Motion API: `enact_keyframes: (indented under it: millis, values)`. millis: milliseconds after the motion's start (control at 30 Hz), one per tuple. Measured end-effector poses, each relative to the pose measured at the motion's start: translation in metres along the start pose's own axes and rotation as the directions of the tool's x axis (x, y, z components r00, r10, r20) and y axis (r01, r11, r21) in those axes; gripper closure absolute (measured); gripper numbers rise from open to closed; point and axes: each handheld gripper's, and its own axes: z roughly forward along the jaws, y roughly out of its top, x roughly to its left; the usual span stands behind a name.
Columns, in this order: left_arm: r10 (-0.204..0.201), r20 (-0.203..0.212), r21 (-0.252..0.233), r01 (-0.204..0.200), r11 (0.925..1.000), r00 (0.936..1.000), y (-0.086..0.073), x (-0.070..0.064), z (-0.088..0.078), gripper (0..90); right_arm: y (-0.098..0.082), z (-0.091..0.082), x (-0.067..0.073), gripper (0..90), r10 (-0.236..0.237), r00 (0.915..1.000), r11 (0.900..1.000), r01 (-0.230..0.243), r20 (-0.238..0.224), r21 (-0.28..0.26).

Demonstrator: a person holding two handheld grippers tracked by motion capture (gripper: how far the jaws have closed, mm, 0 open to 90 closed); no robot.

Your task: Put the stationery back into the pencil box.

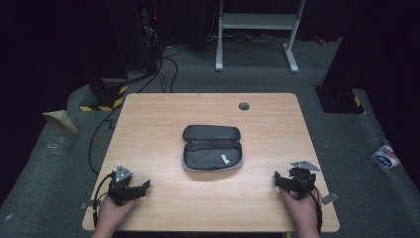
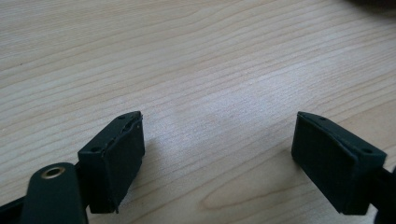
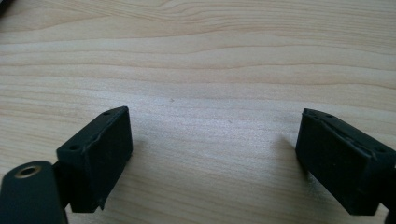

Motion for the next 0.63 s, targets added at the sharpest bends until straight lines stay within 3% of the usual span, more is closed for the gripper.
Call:
enact_keyframes:
  millis: [633]
  values:
    - [-0.006,0.004,-0.001,0.006,1.0000,1.0000,-0.0010,-0.0006,-0.0010,18.3,-0.0002,-0.0002,-0.0005,11.9,0.006,1.0000,1.000,-0.006,-0.008,0.002]
